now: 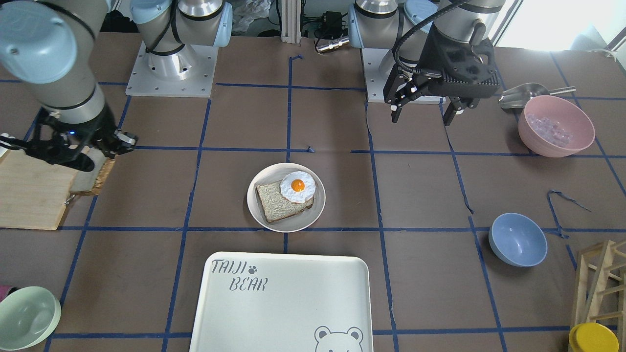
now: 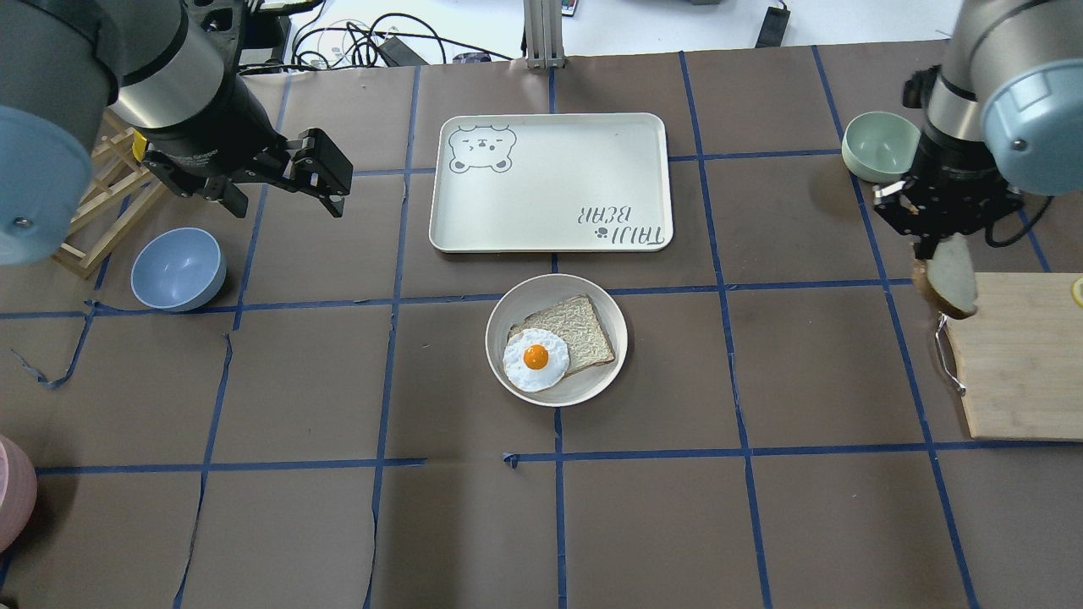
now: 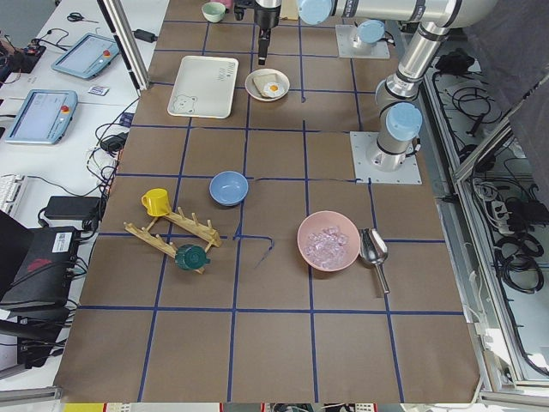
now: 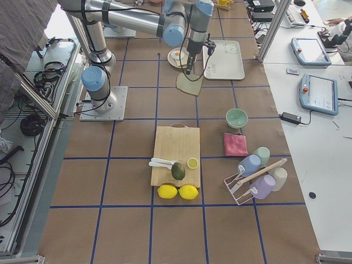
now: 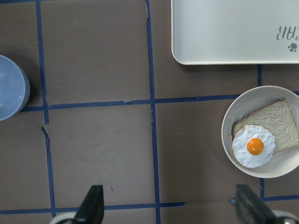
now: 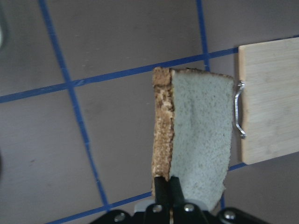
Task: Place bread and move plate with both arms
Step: 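Lift the bread slice with the right gripper toward the white plate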
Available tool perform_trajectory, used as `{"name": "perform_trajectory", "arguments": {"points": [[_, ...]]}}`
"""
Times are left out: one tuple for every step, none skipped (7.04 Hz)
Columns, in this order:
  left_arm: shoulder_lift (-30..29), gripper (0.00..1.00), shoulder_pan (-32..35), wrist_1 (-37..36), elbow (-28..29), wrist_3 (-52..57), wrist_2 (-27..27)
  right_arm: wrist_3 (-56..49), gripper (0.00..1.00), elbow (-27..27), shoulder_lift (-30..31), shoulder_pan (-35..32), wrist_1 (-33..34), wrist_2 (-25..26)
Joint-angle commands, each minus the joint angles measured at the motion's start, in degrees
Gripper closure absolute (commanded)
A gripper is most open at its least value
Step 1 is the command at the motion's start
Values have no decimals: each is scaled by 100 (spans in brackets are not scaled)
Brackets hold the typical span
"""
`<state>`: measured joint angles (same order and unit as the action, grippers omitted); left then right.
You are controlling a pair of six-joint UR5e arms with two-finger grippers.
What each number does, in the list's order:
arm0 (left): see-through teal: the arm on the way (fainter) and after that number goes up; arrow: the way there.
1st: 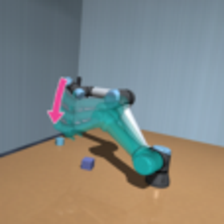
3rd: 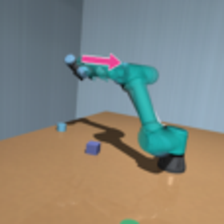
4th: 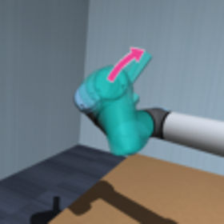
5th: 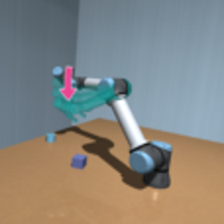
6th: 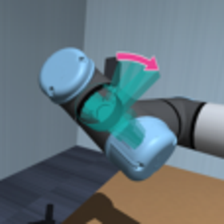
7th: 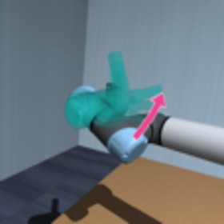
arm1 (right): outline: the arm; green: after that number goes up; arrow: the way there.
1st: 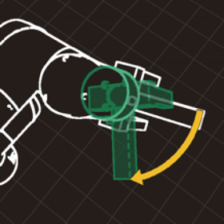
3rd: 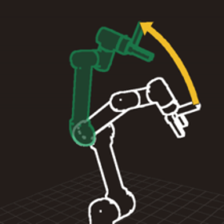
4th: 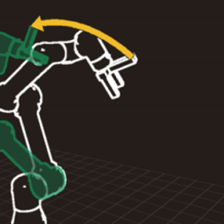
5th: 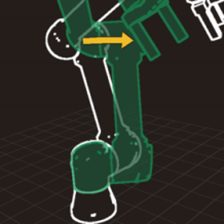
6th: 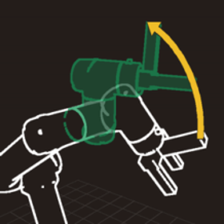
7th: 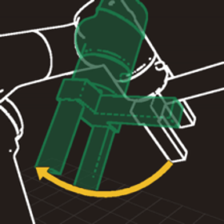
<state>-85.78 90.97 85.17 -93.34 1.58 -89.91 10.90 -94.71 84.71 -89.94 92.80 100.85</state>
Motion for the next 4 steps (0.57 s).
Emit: {"name": "perform_trajectory", "arguments": {"points": [[0,0,0,0,-9,0,0,1347,100,128,-268,-1521,323,-635],[0,0,0,0,0,0,0,1823,100,128,-523,-2206,761,-636],[0,0,0,0,0,0,0,2289,100,76,-760,-2587,1157,-636],[0,0,0,0,0,0,-9,2494,100,67,-998,-2782,1326,-636]]}}
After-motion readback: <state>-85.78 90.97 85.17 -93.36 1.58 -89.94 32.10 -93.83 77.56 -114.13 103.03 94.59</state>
